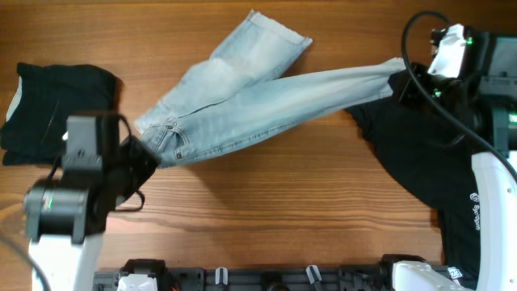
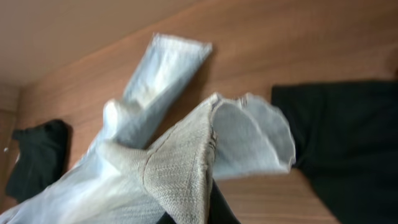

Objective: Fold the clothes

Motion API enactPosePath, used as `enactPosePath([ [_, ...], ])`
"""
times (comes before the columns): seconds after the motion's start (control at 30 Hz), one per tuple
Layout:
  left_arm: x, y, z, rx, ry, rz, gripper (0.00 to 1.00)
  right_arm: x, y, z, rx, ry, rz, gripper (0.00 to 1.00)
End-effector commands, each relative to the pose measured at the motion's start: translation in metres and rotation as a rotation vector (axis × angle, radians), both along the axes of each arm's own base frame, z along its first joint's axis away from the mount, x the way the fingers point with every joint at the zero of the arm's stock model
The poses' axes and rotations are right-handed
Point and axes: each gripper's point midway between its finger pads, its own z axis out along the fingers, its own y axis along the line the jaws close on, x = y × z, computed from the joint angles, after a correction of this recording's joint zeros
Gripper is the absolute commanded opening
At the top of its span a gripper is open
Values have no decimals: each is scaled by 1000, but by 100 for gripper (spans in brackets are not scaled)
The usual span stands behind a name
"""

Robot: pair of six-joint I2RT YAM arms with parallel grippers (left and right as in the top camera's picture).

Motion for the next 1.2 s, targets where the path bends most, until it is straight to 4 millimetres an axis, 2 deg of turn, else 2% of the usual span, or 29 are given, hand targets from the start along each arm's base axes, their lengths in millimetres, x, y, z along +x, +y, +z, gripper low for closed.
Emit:
enactPosePath([
  [0.0,-11,15,26,63,-124,36,4,14,-29,40,-147,-154,-69,4],
  [0.07,-2,20,31,85,-161,54,4,31,-21,38,-151,-185,-2,4],
  [0.17,24,19,18,77,-116,70,4,57,-1,16,-154,-170,127,4],
  [0.3,65,17,-30,67,53,106,4,99,35,-54,-180,-61,268,5],
  [0.37,91,17,-64,55,131,147,4,123,63,-84,-185,-71,370,6],
  [0.5,100,25,-115,34,293,249,4,156,110,-124,-192,-120,474,7],
  [0.57,98,31,-139,24,377,320,4,177,143,-147,-187,-177,516,9],
  [0.63,95,39,-151,24,417,395,4,192,168,-166,-164,-218,529,27],
  [0.67,92,44,-155,23,431,449,6,198,178,-174,-162,-240,538,61],
  [0.73,91,49,-162,2,444,488,33,203,174,-184,-167,-219,489,89],
  [0.77,88,54,-162,17,453,495,45,203,166,-186,-180,-195,458,91],
  [0.8,85,59,-162,26,459,509,45,201,159,-189,-183,-169,451,88],
  [0.83,82,67,-162,21,468,533,46,194,151,-199,-184,-113,445,81],
  [0.87,79,73,-162,16,476,556,48,184,141,-211,-191,-37,438,80],
  [0.93,71,83,-162,12,500,587,54,173,127,-224,-206,40,427,66],
  [0.97,69,89,-162,18,508,557,62,168,126,-230,-223,61,453,50],
  [1.0,69,90,-162,18,513,524,68,165,125,-233,-238,71,473,43],
  [1.03,67,87,-163,4,527,466,80,161,126,-241,-247,89,491,43],
  [1.1,64,81,-163,-10,547,372,88,154,125,-255,-248,126,499,43],
  [1.17,66,64,-163,-74,548,223,95,144,123,-276,-246,179,507,43],
])
